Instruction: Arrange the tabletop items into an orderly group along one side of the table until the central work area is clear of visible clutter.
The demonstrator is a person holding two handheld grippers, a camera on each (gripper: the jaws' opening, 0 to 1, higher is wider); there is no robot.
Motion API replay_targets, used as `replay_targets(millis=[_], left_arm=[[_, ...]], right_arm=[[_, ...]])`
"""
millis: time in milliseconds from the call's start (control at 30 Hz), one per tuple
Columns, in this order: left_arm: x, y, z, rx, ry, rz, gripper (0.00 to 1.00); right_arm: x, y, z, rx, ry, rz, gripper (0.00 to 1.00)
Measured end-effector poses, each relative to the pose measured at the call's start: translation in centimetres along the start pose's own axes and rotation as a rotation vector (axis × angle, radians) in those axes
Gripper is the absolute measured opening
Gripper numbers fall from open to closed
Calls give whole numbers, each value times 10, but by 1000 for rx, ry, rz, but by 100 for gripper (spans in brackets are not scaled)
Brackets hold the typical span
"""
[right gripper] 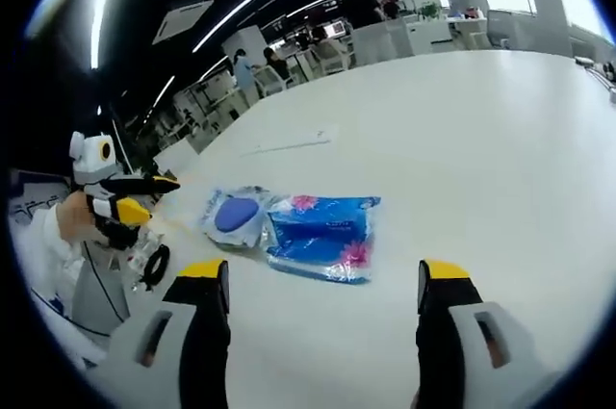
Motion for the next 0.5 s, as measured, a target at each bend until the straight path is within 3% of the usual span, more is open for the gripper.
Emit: replay_targets(millis=[233,500], left_arm=[[15,13,-23,-10,24,60,86],[28,22,-48,-7,7,26,89]], right_arm=[[5,9,-11,-41,23,-24,79],[17,24,-31,-85,35,-39,79]])
Point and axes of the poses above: the point that each gripper's makers call its tool centre point, and the gripper's own axes: z roughly forward along the fingers, y roughly to its left, x roughly out of its underside, the point moved 4 cm from there along -z, roughly backward along the fingers, and after that the axes turned 5 degrees about -z, right-handed, at the moved point
